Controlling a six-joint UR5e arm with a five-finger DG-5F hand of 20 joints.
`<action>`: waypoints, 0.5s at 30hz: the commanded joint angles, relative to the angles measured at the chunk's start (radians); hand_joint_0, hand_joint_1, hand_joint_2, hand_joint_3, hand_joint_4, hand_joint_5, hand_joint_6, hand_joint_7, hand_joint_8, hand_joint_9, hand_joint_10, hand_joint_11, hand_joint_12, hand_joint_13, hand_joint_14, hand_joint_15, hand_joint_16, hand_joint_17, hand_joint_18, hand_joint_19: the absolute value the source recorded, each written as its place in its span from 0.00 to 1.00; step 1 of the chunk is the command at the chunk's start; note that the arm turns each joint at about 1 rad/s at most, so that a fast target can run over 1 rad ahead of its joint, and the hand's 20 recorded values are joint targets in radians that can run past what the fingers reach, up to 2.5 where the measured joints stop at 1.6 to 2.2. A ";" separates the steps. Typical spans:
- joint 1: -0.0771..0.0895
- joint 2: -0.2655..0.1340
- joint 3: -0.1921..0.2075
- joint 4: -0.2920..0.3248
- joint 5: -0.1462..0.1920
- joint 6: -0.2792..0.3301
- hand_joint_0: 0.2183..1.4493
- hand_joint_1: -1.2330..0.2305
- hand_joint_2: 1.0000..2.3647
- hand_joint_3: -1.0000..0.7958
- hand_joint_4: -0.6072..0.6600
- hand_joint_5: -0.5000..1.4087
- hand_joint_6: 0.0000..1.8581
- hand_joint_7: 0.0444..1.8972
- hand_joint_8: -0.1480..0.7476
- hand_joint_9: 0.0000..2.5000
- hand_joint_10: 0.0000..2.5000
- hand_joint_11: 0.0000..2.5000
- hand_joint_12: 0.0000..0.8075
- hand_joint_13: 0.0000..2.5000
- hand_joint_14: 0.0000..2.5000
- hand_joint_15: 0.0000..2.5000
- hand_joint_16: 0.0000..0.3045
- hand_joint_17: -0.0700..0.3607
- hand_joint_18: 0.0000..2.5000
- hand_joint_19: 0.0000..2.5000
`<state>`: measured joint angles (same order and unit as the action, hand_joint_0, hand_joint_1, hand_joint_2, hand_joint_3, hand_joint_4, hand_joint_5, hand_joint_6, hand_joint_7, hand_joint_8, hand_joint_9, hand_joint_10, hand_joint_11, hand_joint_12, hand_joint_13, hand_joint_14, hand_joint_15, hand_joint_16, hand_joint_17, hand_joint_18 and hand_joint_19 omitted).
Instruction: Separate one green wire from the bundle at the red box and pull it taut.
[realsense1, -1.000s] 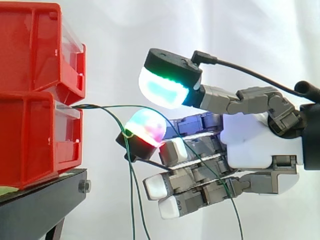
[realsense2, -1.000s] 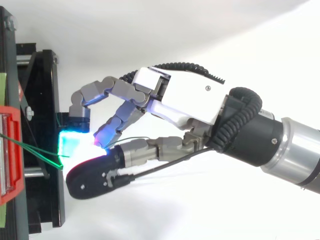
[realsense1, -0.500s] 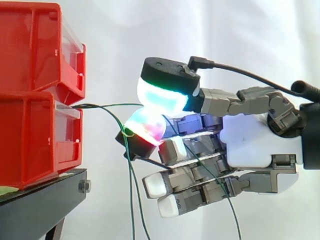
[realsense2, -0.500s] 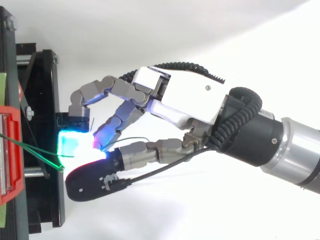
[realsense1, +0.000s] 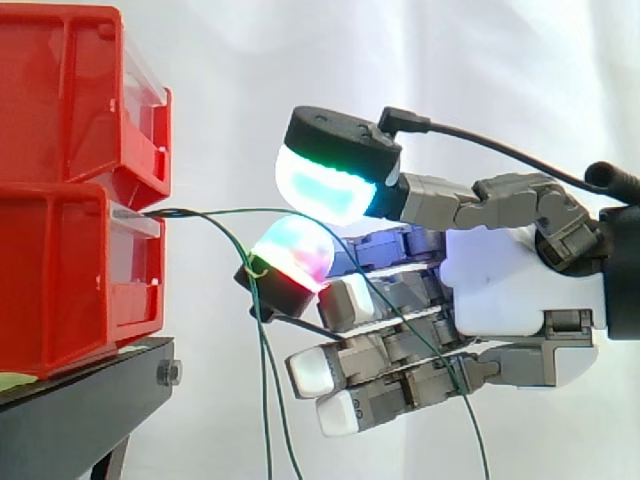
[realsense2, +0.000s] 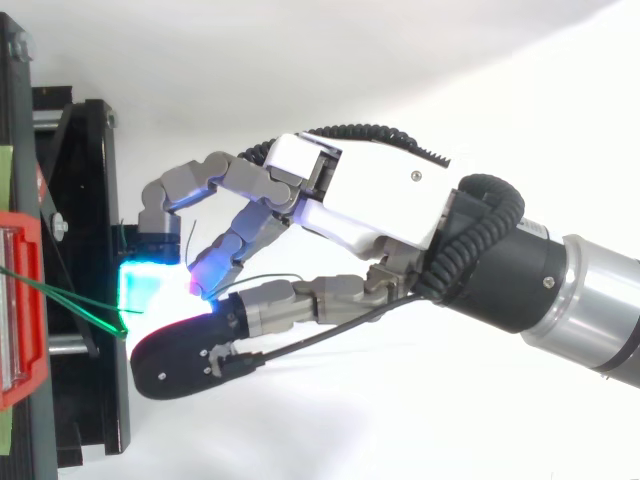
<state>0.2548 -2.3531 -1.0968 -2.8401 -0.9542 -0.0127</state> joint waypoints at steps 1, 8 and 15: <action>0.000 0.000 0.000 -0.001 0.000 0.000 0.30 0.32 0.01 0.41 0.53 0.19 0.48 0.60 0.47 0.50 0.01 0.37 0.45 0.41 0.01 0.22 0.17 0.43 0.35 0.16; 0.000 0.002 0.000 -0.001 0.000 0.000 0.31 0.30 0.01 0.49 0.47 0.20 0.49 0.58 0.49 0.51 0.01 0.36 0.48 0.43 0.01 0.22 0.19 0.46 0.37 0.14; 0.001 0.000 0.005 -0.001 0.000 0.002 0.30 0.29 0.01 0.50 0.44 0.20 0.49 0.58 0.49 0.52 0.01 0.35 0.48 0.43 0.01 0.21 0.19 0.47 0.38 0.13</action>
<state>0.2552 -2.3530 -1.0959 -2.8409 -0.9541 -0.0118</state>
